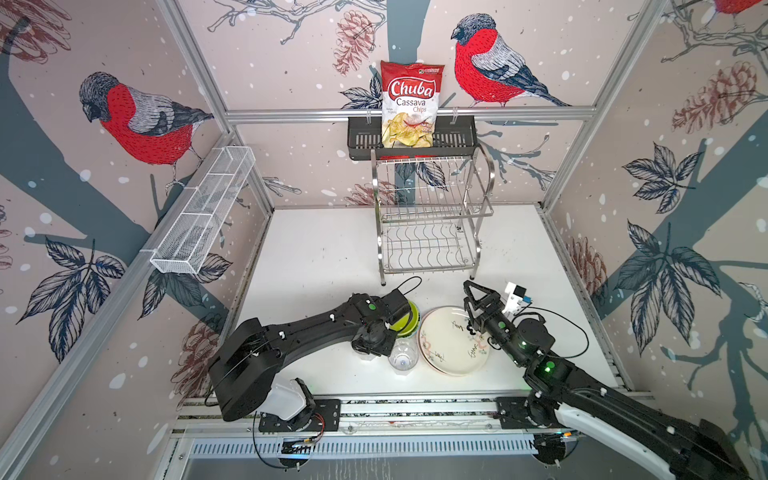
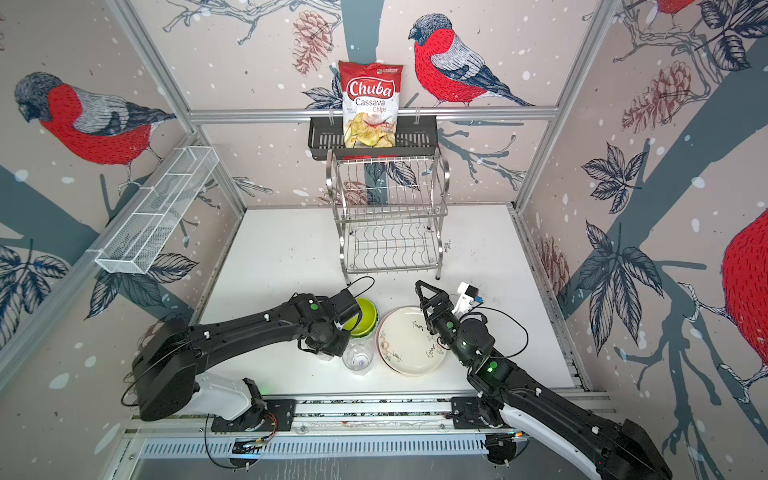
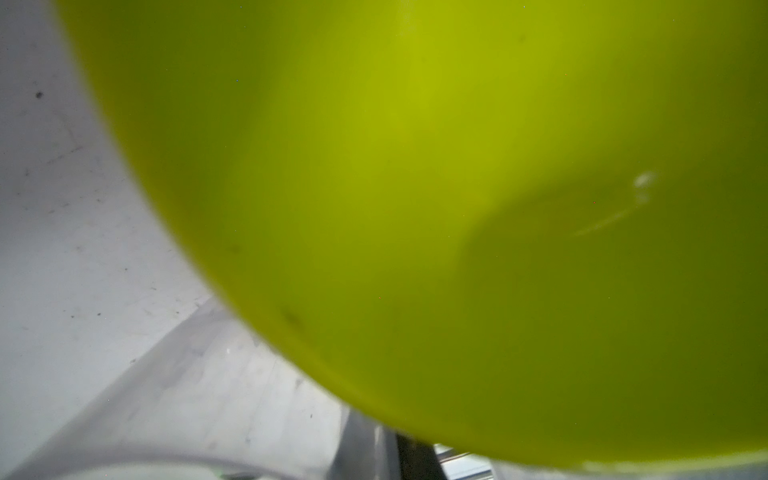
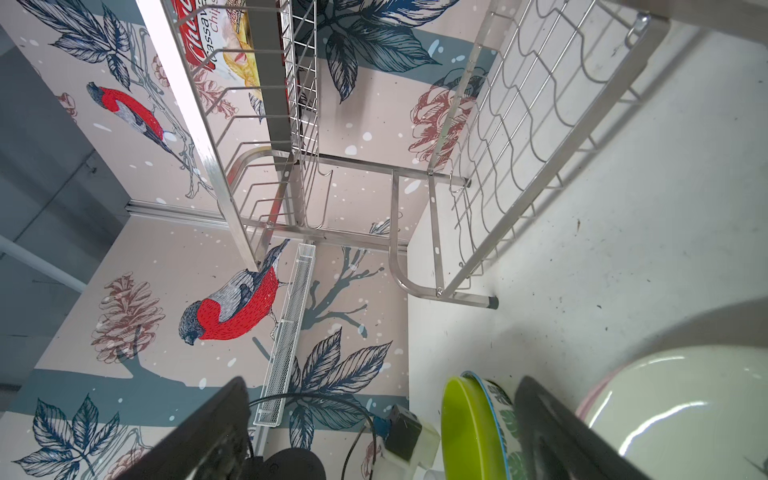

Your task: Unload the mixed dishes from the dish rack

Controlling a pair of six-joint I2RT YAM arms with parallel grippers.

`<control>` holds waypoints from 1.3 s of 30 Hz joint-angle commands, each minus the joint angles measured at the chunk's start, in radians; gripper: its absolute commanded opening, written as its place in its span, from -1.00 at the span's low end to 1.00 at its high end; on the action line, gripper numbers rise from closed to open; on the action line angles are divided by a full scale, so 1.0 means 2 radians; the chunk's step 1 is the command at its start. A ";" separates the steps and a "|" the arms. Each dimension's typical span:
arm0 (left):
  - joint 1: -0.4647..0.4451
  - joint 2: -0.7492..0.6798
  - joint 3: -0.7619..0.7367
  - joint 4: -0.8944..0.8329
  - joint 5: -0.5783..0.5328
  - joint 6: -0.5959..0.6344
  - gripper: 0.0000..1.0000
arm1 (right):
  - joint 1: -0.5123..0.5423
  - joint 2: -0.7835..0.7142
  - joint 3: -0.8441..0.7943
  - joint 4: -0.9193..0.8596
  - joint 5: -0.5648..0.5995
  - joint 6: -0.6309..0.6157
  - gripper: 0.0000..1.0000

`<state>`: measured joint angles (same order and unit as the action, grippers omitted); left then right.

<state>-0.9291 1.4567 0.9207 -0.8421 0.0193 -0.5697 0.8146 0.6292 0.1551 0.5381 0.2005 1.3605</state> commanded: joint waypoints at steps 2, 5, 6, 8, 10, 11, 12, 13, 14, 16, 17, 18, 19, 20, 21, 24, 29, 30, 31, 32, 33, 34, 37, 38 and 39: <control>0.007 0.012 -0.005 0.027 0.018 0.009 -1.00 | -0.004 -0.003 -0.006 0.004 -0.003 0.003 0.98; 0.008 0.018 -0.004 0.030 0.020 0.010 -0.92 | -0.008 -0.005 -0.007 0.003 -0.005 0.003 0.98; 0.008 0.019 -0.004 0.031 0.021 0.011 -0.88 | -0.009 -0.004 -0.007 0.003 -0.005 0.003 0.98; 0.009 0.022 -0.004 0.033 0.023 0.011 -0.81 | -0.011 -0.005 -0.008 0.003 -0.006 0.003 0.98; 0.009 0.025 -0.004 0.035 0.025 0.012 -0.76 | -0.012 -0.006 -0.008 0.003 -0.007 0.004 0.99; 0.009 0.026 -0.003 0.035 0.026 0.012 -0.74 | -0.013 -0.005 -0.008 0.003 -0.007 0.005 0.99; 0.009 0.027 -0.004 0.036 0.026 0.012 -0.70 | -0.013 -0.005 -0.009 0.003 -0.008 0.004 0.99; 0.010 0.026 -0.004 0.036 0.026 0.012 -0.66 | -0.013 -0.006 -0.009 0.003 -0.009 0.005 0.99; 0.010 0.026 -0.005 0.037 0.026 0.012 -0.61 | -0.014 -0.006 -0.009 0.003 -0.009 0.006 0.99; 0.010 0.026 -0.006 0.038 0.026 0.012 -0.52 | -0.015 -0.006 -0.011 0.004 -0.009 0.008 0.99; 0.010 0.025 -0.006 0.038 0.026 0.012 -0.50 | -0.016 -0.006 -0.011 0.004 -0.009 0.008 0.99; 0.011 0.024 -0.006 0.040 0.027 0.012 -0.50 | -0.016 -0.006 -0.012 0.004 -0.009 0.008 0.99; 0.011 0.024 -0.006 0.040 0.029 0.012 -0.49 | -0.016 -0.006 -0.012 0.004 -0.009 0.008 0.98; 0.011 0.024 -0.006 0.040 0.029 0.012 -0.49 | -0.016 -0.005 -0.012 0.004 -0.009 0.009 0.99; 0.011 0.023 -0.006 0.041 0.029 0.012 -0.48 | -0.017 -0.006 -0.012 0.005 -0.009 0.009 0.99; 0.013 0.023 -0.006 0.042 0.029 0.012 -0.47 | -0.016 -0.006 -0.011 0.005 -0.009 0.009 0.99; 0.013 0.022 -0.007 0.041 0.029 0.013 -0.37 | -0.018 -0.005 -0.011 0.005 -0.009 0.011 0.99; 0.014 0.021 -0.006 0.040 0.028 0.013 -0.34 | -0.018 -0.006 -0.011 0.005 -0.010 0.011 0.98; 0.014 0.019 -0.006 0.039 0.027 0.012 -0.31 | -0.017 -0.006 -0.011 0.005 -0.010 0.011 0.99; 0.014 0.017 -0.006 0.039 0.027 0.012 -0.29 | -0.017 -0.006 -0.011 0.005 -0.010 0.010 0.98; 0.015 0.015 -0.005 0.037 0.025 0.011 -0.28 | -0.017 -0.005 -0.012 0.005 -0.010 0.011 0.98; 0.016 0.013 -0.003 0.036 0.023 0.010 -0.27 | -0.018 -0.005 -0.012 0.006 -0.010 0.012 0.99; 0.017 0.005 0.001 0.028 0.017 0.010 -0.26 | -0.018 -0.004 -0.011 0.006 -0.011 0.012 0.99; 0.017 0.002 0.003 0.025 0.015 0.010 -0.26 | -0.017 -0.004 -0.011 0.006 -0.012 0.012 0.99; 0.018 -0.001 0.006 0.021 0.011 0.010 -0.26 | -0.017 -0.004 -0.011 0.006 -0.012 0.012 0.99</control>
<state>-0.8970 1.4700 0.9180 -0.7731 0.0666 -0.5510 0.7807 0.6216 0.1310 0.5220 0.1822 1.3731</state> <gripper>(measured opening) 0.369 0.992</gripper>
